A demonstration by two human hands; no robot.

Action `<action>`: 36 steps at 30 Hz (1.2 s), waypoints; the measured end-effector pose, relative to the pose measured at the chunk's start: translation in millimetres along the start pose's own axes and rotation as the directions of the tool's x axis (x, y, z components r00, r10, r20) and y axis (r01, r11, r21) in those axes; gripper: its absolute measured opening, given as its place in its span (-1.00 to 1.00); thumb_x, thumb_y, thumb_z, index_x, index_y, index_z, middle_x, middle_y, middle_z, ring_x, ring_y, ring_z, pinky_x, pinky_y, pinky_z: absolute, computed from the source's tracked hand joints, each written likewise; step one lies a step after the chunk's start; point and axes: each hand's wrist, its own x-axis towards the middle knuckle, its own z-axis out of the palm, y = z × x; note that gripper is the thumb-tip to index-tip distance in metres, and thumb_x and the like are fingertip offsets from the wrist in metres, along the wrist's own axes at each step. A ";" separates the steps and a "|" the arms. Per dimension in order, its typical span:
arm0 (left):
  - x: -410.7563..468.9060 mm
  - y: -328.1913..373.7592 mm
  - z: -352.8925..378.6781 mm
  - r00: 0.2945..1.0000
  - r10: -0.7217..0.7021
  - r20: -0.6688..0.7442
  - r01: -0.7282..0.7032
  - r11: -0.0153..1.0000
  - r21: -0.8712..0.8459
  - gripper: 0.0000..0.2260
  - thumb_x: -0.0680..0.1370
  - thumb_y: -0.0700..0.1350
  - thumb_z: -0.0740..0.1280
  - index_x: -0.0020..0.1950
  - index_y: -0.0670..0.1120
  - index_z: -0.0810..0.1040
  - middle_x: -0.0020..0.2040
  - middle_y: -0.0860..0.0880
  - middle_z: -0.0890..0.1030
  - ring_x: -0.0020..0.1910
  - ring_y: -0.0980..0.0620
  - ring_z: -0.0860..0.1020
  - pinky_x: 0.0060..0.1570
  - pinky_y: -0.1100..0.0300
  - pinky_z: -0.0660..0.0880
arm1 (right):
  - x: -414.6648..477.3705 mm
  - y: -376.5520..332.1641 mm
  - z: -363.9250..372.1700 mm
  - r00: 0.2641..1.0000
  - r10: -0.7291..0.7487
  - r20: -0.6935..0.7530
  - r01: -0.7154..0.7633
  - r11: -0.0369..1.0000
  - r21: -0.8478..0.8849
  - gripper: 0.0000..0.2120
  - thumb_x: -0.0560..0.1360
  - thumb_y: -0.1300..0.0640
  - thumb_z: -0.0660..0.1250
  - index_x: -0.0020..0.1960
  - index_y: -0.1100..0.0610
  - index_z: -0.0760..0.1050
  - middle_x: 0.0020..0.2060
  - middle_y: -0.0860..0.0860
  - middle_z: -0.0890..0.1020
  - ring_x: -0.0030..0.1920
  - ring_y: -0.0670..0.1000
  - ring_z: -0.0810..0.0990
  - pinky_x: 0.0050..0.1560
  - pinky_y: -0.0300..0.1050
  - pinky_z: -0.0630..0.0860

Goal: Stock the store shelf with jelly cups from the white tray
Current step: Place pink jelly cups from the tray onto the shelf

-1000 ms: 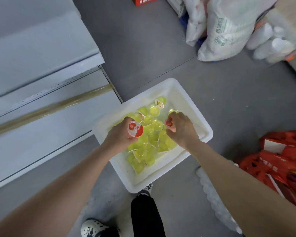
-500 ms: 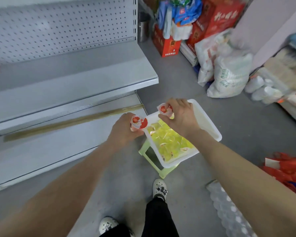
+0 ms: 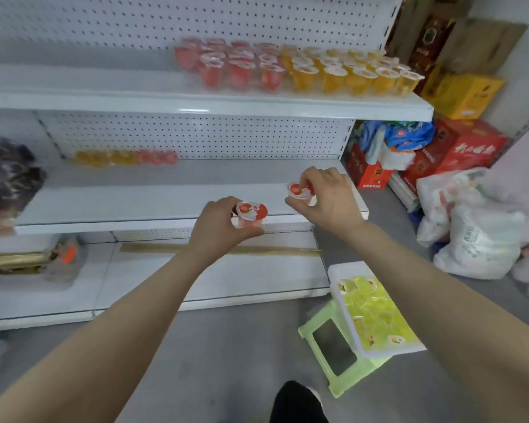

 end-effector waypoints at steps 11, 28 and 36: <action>38.0 -17.2 -125.5 0.970 -0.011 -0.244 0.021 0.999 0.039 -0.58 0.33 0.07 0.56 0.11 -0.01 0.55 -0.08 0.12 0.56 -0.11 0.13 0.50 -0.11 0.16 0.47 | 154.7 -85.3 -4.3 0.975 -0.223 0.000 0.222 0.973 0.057 -0.63 0.37 -0.26 0.29 -0.16 0.03 0.31 -0.29 -0.10 0.46 -0.12 0.08 0.43 -0.04 0.02 0.36; 189.0 -53.1 -189.0 0.925 -0.030 -0.378 0.067 0.994 0.085 -0.57 0.31 0.23 0.44 0.11 0.16 0.47 -0.05 0.12 0.60 0.01 0.12 0.51 -0.11 0.17 0.47 | 366.6 -108.2 48.5 0.975 -0.084 0.205 0.068 0.994 0.087 -0.79 0.46 -0.12 0.37 -0.05 -0.01 0.46 -0.21 -0.05 0.53 0.10 0.10 0.37 0.11 -0.01 0.34; 222.3 -56.8 -187.0 0.933 -0.078 -0.353 0.103 0.993 0.054 -0.63 0.29 0.19 0.48 0.03 0.26 0.44 -0.01 0.07 0.58 -0.04 0.20 0.53 -0.38 0.50 0.41 | 397.6 -98.2 96.0 0.953 -0.084 0.291 0.077 0.996 0.038 -0.71 0.42 -0.26 0.34 -0.15 -0.05 0.41 -0.19 -0.04 0.59 0.13 0.06 0.37 0.06 0.00 0.26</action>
